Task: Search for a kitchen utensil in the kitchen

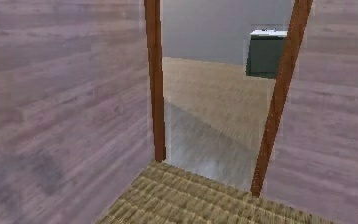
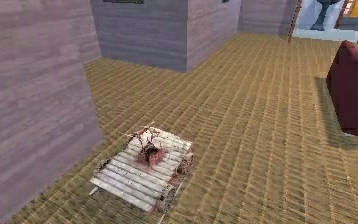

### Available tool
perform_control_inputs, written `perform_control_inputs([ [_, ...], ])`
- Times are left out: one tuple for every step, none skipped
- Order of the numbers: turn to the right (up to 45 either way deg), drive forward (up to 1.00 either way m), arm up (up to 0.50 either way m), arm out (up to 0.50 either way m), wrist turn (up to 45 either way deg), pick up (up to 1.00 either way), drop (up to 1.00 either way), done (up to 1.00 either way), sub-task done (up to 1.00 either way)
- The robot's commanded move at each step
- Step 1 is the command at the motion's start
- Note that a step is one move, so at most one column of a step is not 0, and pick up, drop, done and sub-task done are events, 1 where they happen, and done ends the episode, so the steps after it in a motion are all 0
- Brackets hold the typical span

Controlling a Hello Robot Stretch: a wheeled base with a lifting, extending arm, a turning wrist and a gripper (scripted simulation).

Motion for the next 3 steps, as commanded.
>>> perform_control_inputs([
  [0.0,1.0,0.0,0.0,0.0,0.0,0.0,0.0,0.0],
  [0.0,0.3,0.0,0.0,0.0,0.0,0.0,0.0,0.0],
  [27.0,0.0,0.0,0.0,0.0,0.0,0.0,0.0,0.0],
])
